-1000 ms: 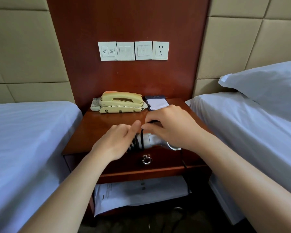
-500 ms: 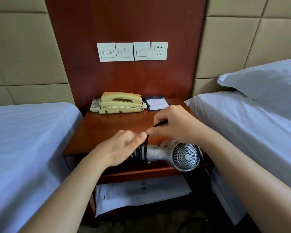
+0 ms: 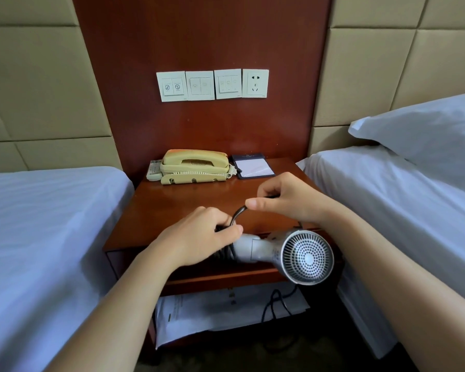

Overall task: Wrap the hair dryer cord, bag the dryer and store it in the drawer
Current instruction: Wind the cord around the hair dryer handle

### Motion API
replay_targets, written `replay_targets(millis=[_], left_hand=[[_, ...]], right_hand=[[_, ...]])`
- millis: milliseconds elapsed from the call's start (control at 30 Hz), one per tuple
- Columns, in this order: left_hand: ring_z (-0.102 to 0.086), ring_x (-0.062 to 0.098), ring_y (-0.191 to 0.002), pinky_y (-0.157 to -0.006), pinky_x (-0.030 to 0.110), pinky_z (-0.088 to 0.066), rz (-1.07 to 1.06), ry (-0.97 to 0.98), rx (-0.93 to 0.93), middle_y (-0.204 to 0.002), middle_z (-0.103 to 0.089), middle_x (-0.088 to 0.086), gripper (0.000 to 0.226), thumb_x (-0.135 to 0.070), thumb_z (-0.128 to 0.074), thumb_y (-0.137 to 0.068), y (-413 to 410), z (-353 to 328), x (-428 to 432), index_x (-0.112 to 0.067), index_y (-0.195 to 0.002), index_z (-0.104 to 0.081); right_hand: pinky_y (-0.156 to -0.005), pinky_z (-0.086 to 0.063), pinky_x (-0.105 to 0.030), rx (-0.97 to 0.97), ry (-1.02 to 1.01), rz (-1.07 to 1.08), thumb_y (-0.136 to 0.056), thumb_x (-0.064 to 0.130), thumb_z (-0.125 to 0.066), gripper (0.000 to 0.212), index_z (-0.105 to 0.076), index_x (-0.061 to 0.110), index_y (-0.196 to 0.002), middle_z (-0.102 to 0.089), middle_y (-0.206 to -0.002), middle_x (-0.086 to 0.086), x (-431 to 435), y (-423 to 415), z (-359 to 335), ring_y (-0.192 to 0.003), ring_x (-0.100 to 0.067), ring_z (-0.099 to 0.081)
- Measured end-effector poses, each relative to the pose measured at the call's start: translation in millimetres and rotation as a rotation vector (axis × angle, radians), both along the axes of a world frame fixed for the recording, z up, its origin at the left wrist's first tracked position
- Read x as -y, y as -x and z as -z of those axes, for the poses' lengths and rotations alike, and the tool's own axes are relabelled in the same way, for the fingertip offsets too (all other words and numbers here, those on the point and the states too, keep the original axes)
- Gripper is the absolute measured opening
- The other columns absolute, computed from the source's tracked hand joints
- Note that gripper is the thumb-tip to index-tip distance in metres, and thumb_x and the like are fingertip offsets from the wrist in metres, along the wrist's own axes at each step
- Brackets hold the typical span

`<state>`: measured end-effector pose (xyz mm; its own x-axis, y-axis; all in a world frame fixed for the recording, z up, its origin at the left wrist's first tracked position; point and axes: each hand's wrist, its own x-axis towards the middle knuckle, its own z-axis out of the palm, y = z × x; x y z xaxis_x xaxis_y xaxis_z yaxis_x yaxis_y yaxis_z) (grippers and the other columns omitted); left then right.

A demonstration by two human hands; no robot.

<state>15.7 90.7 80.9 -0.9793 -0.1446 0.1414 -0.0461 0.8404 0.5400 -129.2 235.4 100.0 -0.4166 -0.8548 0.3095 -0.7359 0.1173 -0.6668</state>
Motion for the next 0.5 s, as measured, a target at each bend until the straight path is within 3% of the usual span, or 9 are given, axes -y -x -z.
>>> replay_targets(millis=[100,200,267,333,400,467,500], left_hand=[[-0.036,0.013,-0.045,-0.046,0.030,-0.038,0.050,-0.161,-0.032,-0.051,-0.033,-0.003,0.038,-0.040,-0.047,-0.084,1,1,2,-0.023,-0.050,-0.041],[-0.038,0.016,-0.039,-0.041,0.024,-0.034,0.064,-0.347,-0.064,-0.046,-0.037,0.001,0.033,-0.041,-0.046,-0.075,1,1,3,-0.018,-0.052,-0.047],[-0.040,0.021,-0.033,-0.039,0.022,-0.031,0.052,-0.453,-0.078,-0.040,-0.047,0.004,0.035,-0.033,-0.043,-0.079,1,1,7,-0.006,-0.060,-0.055],[-0.039,0.021,-0.031,-0.039,0.023,-0.028,0.057,-0.558,-0.108,-0.041,-0.050,0.013,0.044,-0.028,-0.041,-0.082,0,1,13,0.010,-0.064,-0.052],[-0.038,0.020,-0.029,-0.038,0.024,-0.026,0.044,-0.657,-0.155,-0.041,-0.049,0.018,0.047,-0.023,-0.038,-0.092,-1,3,19,0.010,-0.061,-0.052],[-0.038,0.020,-0.028,-0.036,0.023,-0.026,-0.030,-0.733,-0.217,-0.042,-0.048,0.019,0.049,-0.018,-0.031,-0.098,1,5,24,0.005,-0.061,-0.053],[-0.038,0.020,-0.027,-0.035,0.023,-0.027,-0.080,-0.782,-0.250,-0.042,-0.049,0.020,0.051,-0.020,-0.028,-0.099,3,6,26,0.005,-0.061,-0.053]], right_hand=[[-0.045,-0.024,-0.014,0.135,0.000,0.045,-0.084,0.034,-0.063,0.044,-0.045,0.019,-0.047,-0.033,-0.046,0.006,-3,14,3,-0.043,-0.003,-0.028],[-0.045,-0.032,-0.010,0.319,0.014,0.030,-0.086,0.030,-0.060,0.043,-0.044,0.015,-0.049,-0.041,-0.041,0.011,-11,27,9,-0.037,0.000,-0.036],[-0.062,-0.044,-0.024,0.395,0.033,0.028,-0.079,0.037,-0.069,0.041,-0.059,0.000,-0.063,-0.060,-0.060,-0.012,-14,35,17,-0.052,-0.015,-0.052],[-0.074,-0.044,-0.045,0.383,0.036,0.076,-0.071,0.034,-0.070,0.054,-0.061,-0.015,-0.089,-0.057,-0.090,-0.044,-11,39,28,-0.069,-0.035,-0.051],[-0.066,-0.040,-0.043,0.367,0.016,0.139,-0.068,0.022,-0.065,0.053,-0.052,-0.023,-0.093,-0.050,-0.091,-0.052,-7,43,39,-0.072,-0.031,-0.045],[-0.052,-0.030,-0.028,0.328,-0.030,0.165,-0.077,0.019,-0.063,0.039,-0.053,-0.018,-0.077,-0.051,-0.065,-0.031,-5,36,42,-0.063,-0.023,-0.035],[-0.046,-0.026,-0.022,0.330,-0.069,0.146,-0.087,0.022,-0.059,0.035,-0.054,-0.007,-0.068,-0.042,-0.057,-0.017,-3,32,42,-0.054,-0.019,-0.030]])
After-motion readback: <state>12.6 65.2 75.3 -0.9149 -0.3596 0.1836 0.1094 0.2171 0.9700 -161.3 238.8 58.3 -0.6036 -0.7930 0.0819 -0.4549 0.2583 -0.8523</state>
